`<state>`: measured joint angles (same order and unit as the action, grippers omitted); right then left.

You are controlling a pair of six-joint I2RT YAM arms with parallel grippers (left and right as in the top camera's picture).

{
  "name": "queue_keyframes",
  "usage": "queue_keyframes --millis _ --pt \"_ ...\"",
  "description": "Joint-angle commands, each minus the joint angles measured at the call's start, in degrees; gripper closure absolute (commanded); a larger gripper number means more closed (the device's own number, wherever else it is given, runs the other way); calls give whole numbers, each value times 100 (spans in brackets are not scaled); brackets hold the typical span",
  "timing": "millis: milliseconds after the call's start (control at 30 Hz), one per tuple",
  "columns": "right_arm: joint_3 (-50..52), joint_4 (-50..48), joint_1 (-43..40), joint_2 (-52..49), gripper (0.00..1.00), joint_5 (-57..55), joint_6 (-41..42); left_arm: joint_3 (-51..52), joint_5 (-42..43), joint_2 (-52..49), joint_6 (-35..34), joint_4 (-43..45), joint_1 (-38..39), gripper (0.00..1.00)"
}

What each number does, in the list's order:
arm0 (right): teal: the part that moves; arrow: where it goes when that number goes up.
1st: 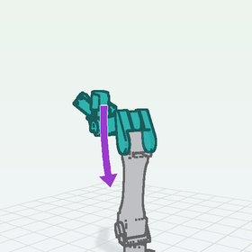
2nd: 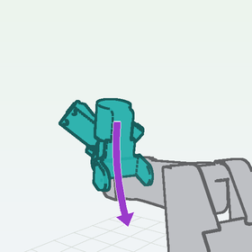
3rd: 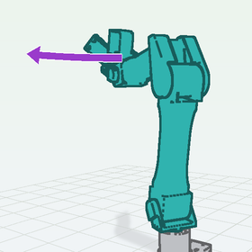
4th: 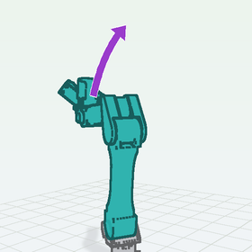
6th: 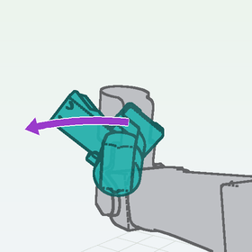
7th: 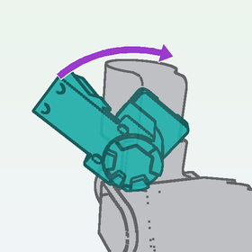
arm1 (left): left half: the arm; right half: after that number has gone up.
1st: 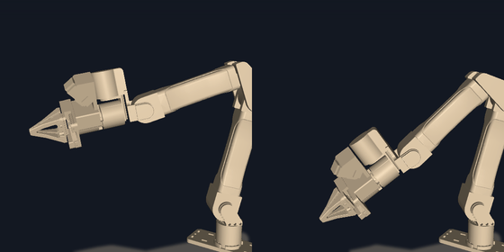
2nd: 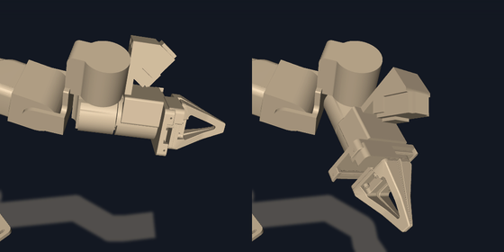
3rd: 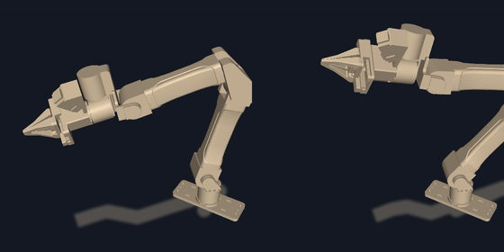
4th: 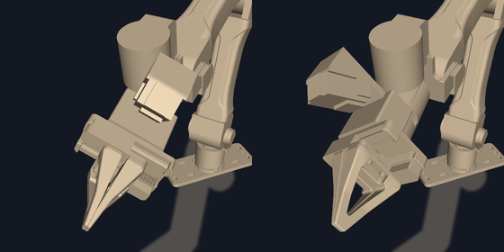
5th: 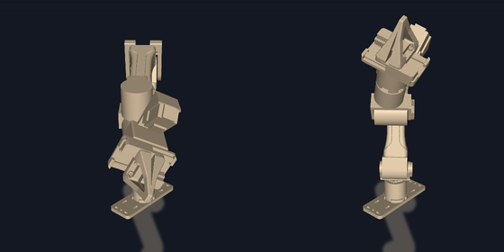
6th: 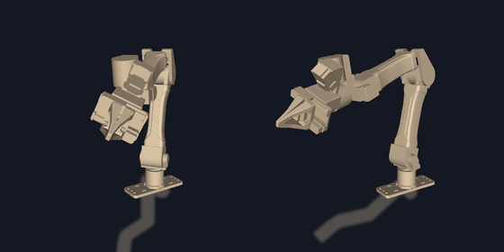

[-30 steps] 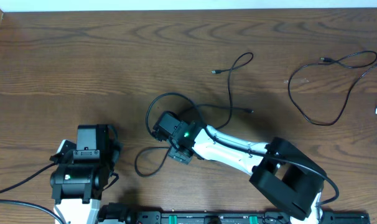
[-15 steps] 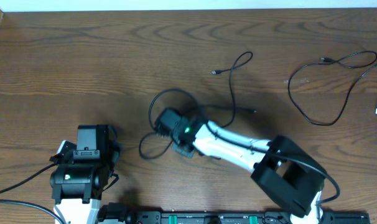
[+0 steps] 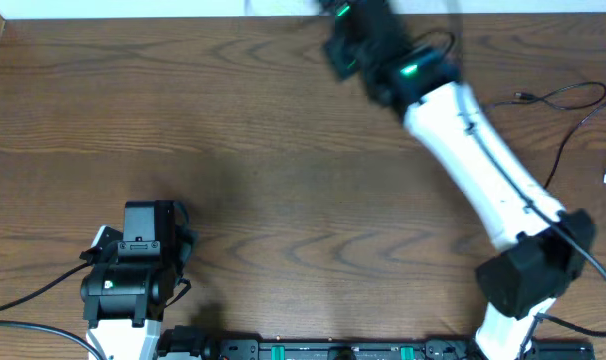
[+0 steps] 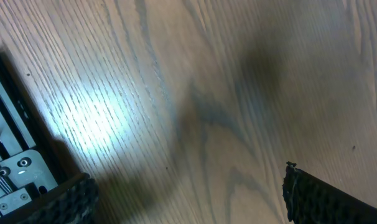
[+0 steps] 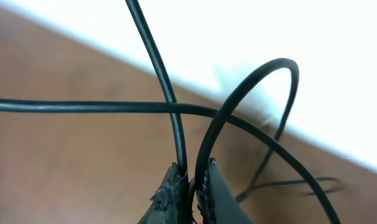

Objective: Untangle cables

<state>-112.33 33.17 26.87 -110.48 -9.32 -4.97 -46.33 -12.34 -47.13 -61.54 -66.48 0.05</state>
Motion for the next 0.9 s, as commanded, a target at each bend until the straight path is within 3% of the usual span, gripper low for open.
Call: queue_keyframes --millis 0,267,600,867 --pt "-136 -223 -487 83 99 -125 63 -79 -74 4 -50 -35 -26 4" --pt "-133 -501 -1504 -614 99 133 435 -79 79 4 -50 -35 -26 4" --pt "-133 -1145 -2109 -2190 99 127 1075 -79 140 4 -50 -35 -26 3" --pt "-133 -1440 -2483 -3001 99 -129 1073 -79 232 4 -50 -33 -26 4"
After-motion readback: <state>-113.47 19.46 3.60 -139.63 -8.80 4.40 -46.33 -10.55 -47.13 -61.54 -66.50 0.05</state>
